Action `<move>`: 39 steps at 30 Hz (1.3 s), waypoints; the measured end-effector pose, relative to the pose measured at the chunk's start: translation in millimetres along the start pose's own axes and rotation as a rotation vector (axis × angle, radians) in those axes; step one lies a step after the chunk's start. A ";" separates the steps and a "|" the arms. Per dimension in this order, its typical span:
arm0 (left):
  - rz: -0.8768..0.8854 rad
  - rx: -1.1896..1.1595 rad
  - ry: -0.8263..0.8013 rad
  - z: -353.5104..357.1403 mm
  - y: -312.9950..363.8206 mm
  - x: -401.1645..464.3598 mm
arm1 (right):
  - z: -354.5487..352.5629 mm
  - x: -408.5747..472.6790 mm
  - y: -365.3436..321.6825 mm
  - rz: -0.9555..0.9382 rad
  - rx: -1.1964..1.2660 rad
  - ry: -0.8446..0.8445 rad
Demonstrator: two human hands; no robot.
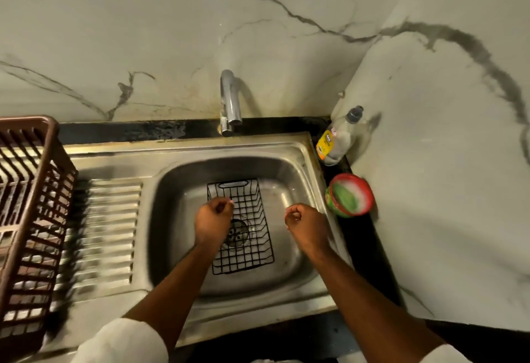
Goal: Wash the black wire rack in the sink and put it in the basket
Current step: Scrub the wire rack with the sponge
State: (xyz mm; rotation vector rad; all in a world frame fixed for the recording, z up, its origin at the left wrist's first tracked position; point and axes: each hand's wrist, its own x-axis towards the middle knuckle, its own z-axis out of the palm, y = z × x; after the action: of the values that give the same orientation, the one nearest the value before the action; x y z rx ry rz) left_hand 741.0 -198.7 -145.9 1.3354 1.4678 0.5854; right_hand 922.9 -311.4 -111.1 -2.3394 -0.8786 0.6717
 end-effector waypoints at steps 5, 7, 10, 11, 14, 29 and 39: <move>0.128 -0.014 -0.133 56.1 47.4 -7.5 | -42.4 -0.7 -0.9 -0.057 0.002 0.212; 0.151 -0.011 -0.175 78.3 59.0 -9.4 | -66.3 0.4 -1.2 -0.060 -0.007 0.330; 0.202 0.048 -0.227 104.6 67.6 -16.0 | -96.7 6.7 4.5 -0.036 -0.084 0.424; 0.214 0.064 -0.242 111.8 70.1 -18.9 | -104.7 10.8 7.3 -0.010 -0.130 0.428; 0.224 0.081 -0.271 127.0 75.3 -25.2 | -119.3 25.1 14.3 0.022 -0.280 0.346; 0.101 0.167 -0.229 139.0 71.0 -28.5 | -117.9 58.1 24.0 -0.027 -0.424 0.073; 0.050 0.172 -0.121 88.3 71.7 -28.8 | -135.2 64.8 22.0 -0.054 -0.368 0.153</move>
State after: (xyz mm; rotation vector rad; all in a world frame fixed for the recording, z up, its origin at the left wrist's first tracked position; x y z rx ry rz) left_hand 846.6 -230.1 -105.6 1.5185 1.4135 0.4098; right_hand 1058.2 -322.0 -43.5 -2.6349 -1.0633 0.3218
